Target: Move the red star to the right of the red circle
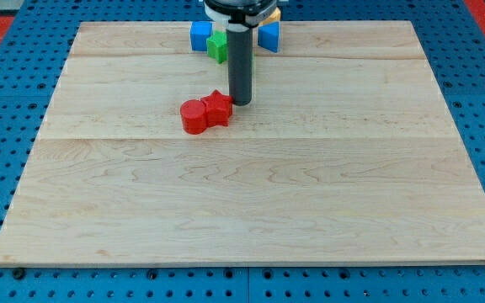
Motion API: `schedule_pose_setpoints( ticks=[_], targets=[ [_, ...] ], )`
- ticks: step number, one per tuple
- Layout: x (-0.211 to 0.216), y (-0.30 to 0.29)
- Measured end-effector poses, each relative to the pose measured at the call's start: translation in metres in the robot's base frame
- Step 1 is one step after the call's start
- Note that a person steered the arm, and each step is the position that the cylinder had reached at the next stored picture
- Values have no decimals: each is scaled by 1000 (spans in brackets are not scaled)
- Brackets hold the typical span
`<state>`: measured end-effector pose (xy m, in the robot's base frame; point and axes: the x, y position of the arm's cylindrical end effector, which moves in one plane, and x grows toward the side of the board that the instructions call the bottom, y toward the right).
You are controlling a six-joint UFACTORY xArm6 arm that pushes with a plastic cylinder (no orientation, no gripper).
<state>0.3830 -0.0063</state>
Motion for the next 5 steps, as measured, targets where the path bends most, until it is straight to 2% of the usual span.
schedule_pose_setpoints(
  ticks=[1, 5],
  targets=[
    [11, 0],
    [14, 163]
  ],
)
